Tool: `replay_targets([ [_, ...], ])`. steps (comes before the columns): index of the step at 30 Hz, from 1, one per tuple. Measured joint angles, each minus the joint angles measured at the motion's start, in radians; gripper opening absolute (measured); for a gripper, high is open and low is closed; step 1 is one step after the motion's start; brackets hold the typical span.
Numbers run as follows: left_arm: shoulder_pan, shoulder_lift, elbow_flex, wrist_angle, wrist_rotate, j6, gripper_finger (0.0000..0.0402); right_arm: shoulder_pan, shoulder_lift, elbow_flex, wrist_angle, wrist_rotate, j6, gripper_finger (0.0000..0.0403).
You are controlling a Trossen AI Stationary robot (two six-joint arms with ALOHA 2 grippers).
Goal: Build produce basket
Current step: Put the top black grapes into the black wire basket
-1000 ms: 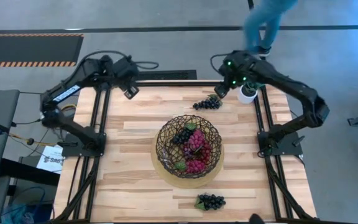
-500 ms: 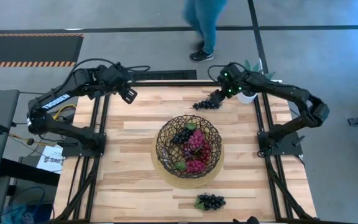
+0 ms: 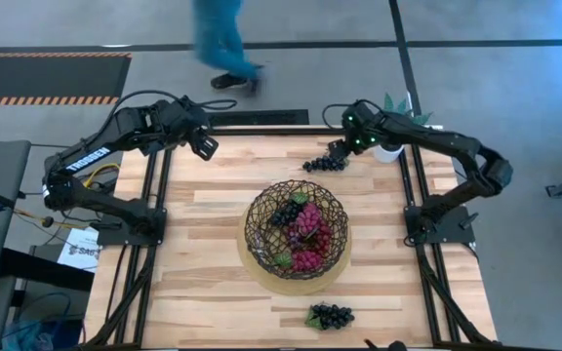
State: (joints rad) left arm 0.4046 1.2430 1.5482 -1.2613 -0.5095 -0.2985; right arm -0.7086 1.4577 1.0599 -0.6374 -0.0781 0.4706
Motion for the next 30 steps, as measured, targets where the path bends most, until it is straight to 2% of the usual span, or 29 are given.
replay_targets([
  [3, 0.0, 0.0, 0.0, -0.001, 0.0, 0.001, 0.0146, -0.001, 0.045, 0.0, 0.002, -0.007, 0.0, 0.0213],
  [9, 0.0, 0.0, 0.0, -0.002, -0.001, 0.001, 0.0146, -0.001, 0.125, 0.0, 0.018, -0.096, -0.031, 0.0208],
  [20, 0.0, 0.0, 0.0, -0.003, -0.001, 0.0, 0.0146, -0.015, 0.246, 0.054, 0.06, -0.096, -0.079, 0.0214],
  [30, 0.0, 0.0, 0.0, -0.003, 0.0, 0.0, 0.0146, -0.039, 0.268, 0.072, 0.011, -0.06, -0.136, 0.0214],
])
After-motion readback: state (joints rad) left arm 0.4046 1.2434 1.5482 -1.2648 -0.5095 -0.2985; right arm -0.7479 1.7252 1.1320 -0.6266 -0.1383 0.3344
